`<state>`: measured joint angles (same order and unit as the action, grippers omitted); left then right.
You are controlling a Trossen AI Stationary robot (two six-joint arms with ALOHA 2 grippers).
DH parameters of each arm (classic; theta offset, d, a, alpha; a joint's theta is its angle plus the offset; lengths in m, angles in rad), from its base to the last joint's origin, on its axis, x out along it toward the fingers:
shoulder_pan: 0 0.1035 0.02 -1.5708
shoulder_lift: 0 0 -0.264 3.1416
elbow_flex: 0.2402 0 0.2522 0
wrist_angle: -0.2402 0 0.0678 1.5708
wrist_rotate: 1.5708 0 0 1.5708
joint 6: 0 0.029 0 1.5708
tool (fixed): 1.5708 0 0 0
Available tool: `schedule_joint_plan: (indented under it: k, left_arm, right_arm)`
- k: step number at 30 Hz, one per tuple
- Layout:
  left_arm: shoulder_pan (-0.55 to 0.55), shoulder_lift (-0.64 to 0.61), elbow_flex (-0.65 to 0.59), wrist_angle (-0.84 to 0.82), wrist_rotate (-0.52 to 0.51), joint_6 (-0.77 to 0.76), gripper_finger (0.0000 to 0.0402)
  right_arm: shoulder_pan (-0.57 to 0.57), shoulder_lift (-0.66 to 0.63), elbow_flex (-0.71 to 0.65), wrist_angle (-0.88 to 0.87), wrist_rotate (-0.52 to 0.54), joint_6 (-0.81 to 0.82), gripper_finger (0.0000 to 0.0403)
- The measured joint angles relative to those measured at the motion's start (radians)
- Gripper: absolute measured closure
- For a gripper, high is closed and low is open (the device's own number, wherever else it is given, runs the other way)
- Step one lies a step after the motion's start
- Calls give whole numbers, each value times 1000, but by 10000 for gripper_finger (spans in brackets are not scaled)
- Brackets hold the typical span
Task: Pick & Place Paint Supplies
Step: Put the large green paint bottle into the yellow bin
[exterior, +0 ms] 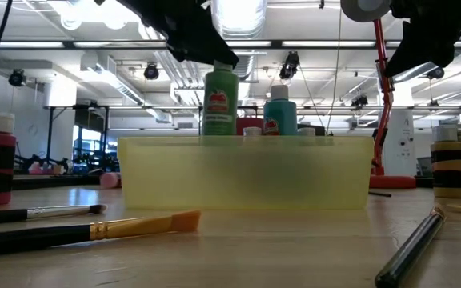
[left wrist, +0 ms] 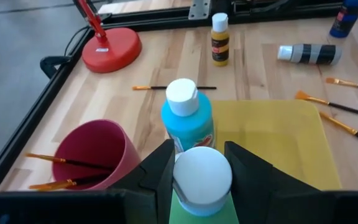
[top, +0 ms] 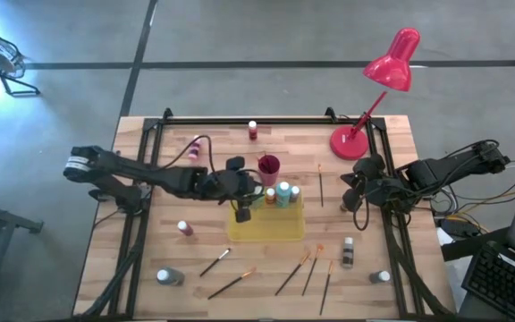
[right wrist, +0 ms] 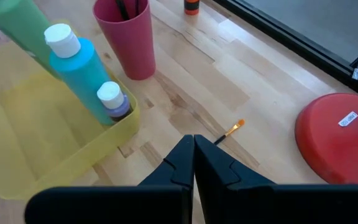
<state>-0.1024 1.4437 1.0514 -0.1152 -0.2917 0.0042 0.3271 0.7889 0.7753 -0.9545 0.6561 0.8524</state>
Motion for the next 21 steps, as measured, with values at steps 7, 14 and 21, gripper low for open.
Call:
schedule_joint_plan:
  k: [7,14,21]
  left_arm:
    - [19,-4,-89,128,3,7,278]
    - [48,-5,-119,156,12,2,278]
    - [70,3,-123,168,49,-17,278]
  right_arm:
    - [0,0,0,-1,0,0,394]
    - [0,0,0,-1,0,1,394]
    - [0,0,0,-1,0,1,394]
